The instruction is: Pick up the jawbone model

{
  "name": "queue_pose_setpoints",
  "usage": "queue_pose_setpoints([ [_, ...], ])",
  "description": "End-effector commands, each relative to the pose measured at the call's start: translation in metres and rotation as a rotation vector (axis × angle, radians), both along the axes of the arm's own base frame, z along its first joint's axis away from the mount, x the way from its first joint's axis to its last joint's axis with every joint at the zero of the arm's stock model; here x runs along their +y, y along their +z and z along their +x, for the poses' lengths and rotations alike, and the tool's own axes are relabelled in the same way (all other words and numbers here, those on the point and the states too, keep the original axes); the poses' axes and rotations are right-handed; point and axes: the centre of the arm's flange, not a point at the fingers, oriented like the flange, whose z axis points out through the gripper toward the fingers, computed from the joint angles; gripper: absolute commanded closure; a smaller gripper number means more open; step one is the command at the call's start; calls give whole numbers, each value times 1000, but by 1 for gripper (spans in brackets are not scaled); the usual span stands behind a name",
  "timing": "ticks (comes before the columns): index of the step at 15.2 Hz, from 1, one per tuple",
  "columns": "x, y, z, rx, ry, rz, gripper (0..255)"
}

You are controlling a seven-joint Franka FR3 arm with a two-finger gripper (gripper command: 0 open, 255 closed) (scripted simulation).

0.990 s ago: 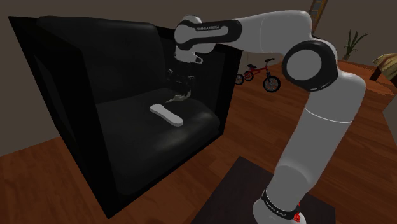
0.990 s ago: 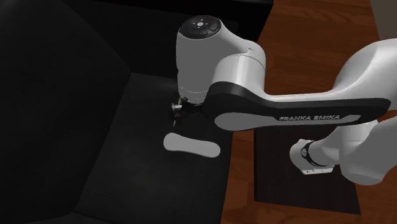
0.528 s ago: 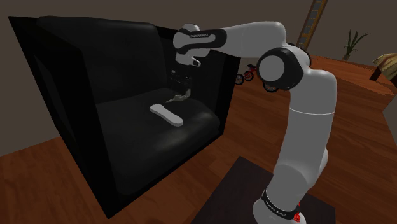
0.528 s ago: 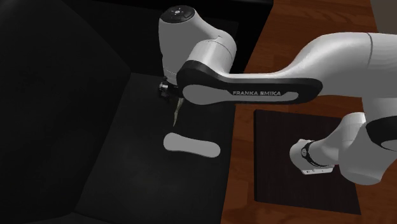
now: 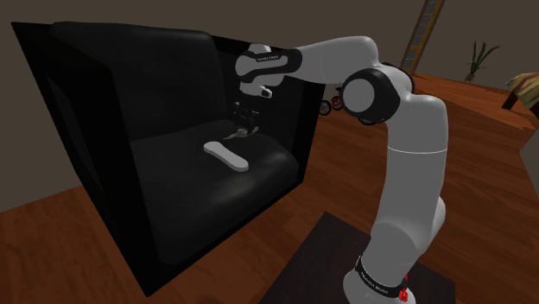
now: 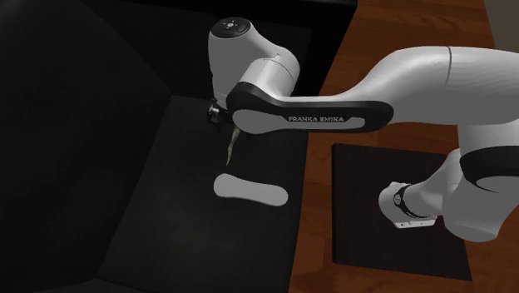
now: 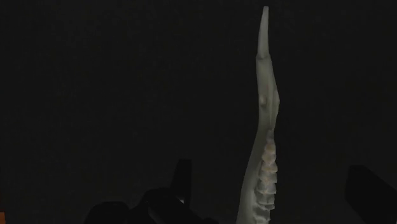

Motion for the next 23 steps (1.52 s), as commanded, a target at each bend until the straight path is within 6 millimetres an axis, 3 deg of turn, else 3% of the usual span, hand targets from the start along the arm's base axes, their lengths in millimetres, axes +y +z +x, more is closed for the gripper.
queue_pose_setpoints([
  [1,-1,-14,0,0,-1,0,0],
  [3,-1,-14,0,0,-1,0,0],
  [4,-2,-14,-1,0,-1,0,255],
  [13,-1,-14,0,0,-1,0,255],
  [23,-1,39,0,0,-1,0,255],
])
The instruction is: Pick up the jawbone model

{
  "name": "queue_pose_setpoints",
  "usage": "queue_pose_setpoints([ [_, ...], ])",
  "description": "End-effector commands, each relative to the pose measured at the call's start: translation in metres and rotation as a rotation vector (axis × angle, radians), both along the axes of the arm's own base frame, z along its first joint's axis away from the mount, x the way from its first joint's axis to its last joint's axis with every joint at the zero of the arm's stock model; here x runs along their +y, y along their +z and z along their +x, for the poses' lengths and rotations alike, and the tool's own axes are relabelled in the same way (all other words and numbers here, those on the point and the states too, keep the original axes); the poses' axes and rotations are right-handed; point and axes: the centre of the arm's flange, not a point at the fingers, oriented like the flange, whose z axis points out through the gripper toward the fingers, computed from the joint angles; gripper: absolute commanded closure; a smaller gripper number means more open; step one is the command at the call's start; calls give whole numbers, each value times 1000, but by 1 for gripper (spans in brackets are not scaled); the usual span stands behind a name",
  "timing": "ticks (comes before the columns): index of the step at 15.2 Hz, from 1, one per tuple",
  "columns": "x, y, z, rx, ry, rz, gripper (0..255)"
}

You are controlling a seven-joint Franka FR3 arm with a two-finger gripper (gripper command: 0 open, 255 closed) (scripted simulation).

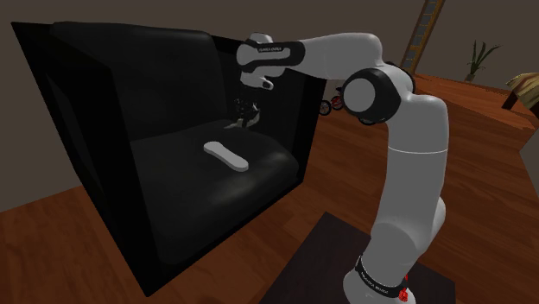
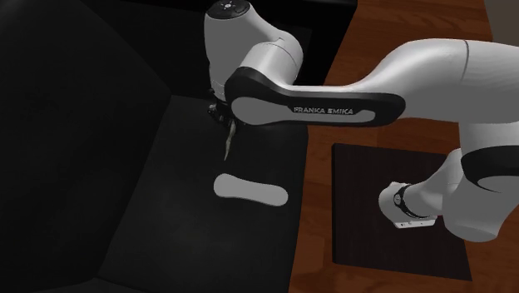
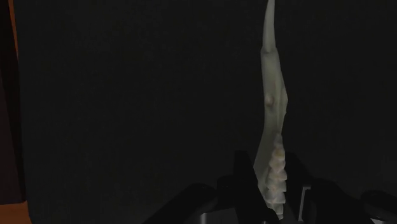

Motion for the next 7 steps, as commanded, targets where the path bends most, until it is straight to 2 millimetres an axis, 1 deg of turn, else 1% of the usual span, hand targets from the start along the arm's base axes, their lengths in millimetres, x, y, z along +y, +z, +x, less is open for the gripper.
queue_pose_setpoints([
  [1,0,11,0,0,0,0,255],
  [5,0,32,0,0,0,0,255],
  [7,0,33,0,0,0,0,255],
])
